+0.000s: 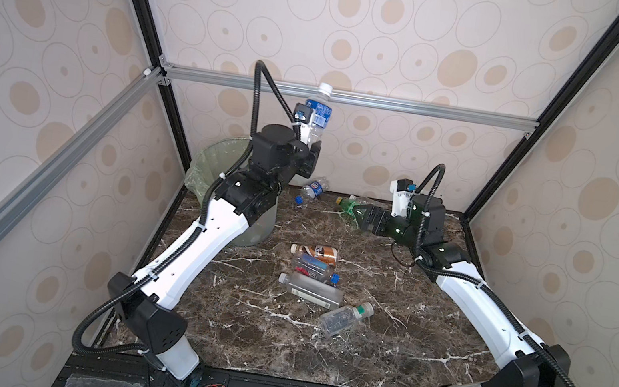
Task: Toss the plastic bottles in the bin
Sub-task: 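Lift the blue-label water bottle up over the bin with the left gripper, then open the left gripper to drop the water bottle into the bin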
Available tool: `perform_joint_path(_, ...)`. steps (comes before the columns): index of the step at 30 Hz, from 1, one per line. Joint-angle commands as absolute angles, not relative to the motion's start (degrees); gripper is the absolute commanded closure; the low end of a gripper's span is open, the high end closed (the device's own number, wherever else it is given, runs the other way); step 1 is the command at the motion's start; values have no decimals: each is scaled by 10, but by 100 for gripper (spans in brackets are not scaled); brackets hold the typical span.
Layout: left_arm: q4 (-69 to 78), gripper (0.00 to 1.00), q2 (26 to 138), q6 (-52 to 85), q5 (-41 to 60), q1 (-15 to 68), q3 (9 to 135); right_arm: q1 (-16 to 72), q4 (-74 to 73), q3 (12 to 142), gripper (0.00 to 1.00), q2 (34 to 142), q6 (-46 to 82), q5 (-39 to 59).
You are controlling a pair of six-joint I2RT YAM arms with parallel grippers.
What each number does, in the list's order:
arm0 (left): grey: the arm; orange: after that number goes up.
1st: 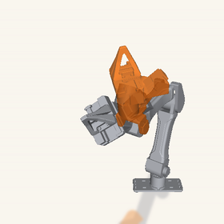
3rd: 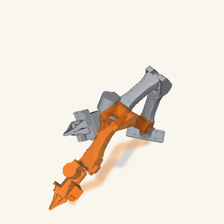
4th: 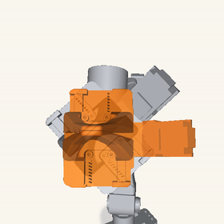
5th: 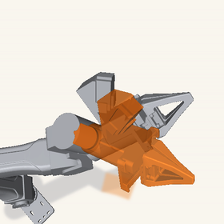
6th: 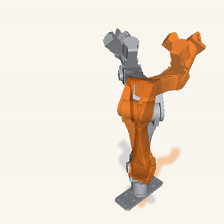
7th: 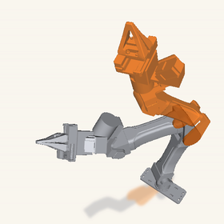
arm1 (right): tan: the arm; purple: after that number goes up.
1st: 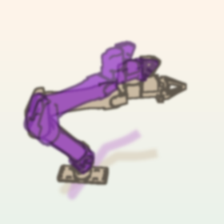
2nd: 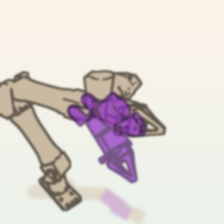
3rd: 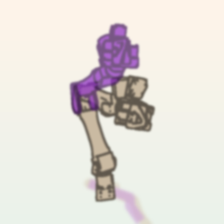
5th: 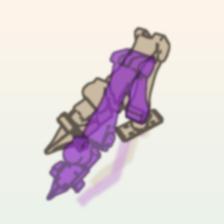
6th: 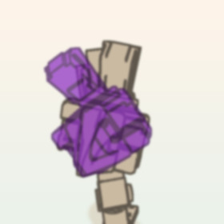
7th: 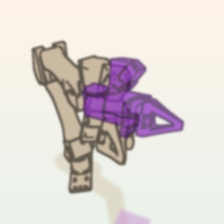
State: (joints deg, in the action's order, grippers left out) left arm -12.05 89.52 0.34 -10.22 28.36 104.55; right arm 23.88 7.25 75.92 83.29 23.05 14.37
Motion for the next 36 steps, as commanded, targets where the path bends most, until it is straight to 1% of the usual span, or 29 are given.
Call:
perform_joint_path(1, -58, 53, 868, -13, -104, 262, 1035, 268, 50, 810, 0, 840, 203, 144)
perform_joint_path(7, -12, 53, 826, -40, -105, 237, 1027, 305, 51, 865, 0, 864, 180, 141)
perform_joint_path(13, 33, 51, 799, -53, -128, 209, 1026, 309, 50, 867, 0, 880, 187, 141)
perform_joint_path(16, 29, 51, 805, -27, -109, 179, 1015, 309, 50, 861, 0, 885, 191, 140)
perform_joint_path(21, 17, 52, 834, 49, -50, 116, 930, 309, 55, 855, 0, 891, 192, 134)
perform_joint_path(24, -34, 52, 875, 123, -9, 73, 914, 309, 55, 847, 0, 886, 190, 132)
perform_joint_path(25, -59, 47, 890, 134, 6, 67, 922, 309, 54, 843, 0, 885, 189, 129)
perform_joint_path(26, -69, 33, 896, 134, 24, 67, 924, 309, 54, 840, 0, 882, 188, 128)
perform_joint_path(28, -73, 5, 890, 143, 26, 70, 925, 310, 55, 836, 0, 879, 186, 127)
perform_joint_path(29, -67, 1, 881, 144, 23, 70, 925, 310, 55, 833, 0, 879, 185, 125)
perform_joint_path(34, -91, 1, 874, 130, 11, 90, 988, 309, 48, 826, 0, 877, 189, 126)
perform_joint_path(36, -119, 1, 887, 124, -13, 101, 1022, 309, 44, 822, 0, 876, 194, 127)
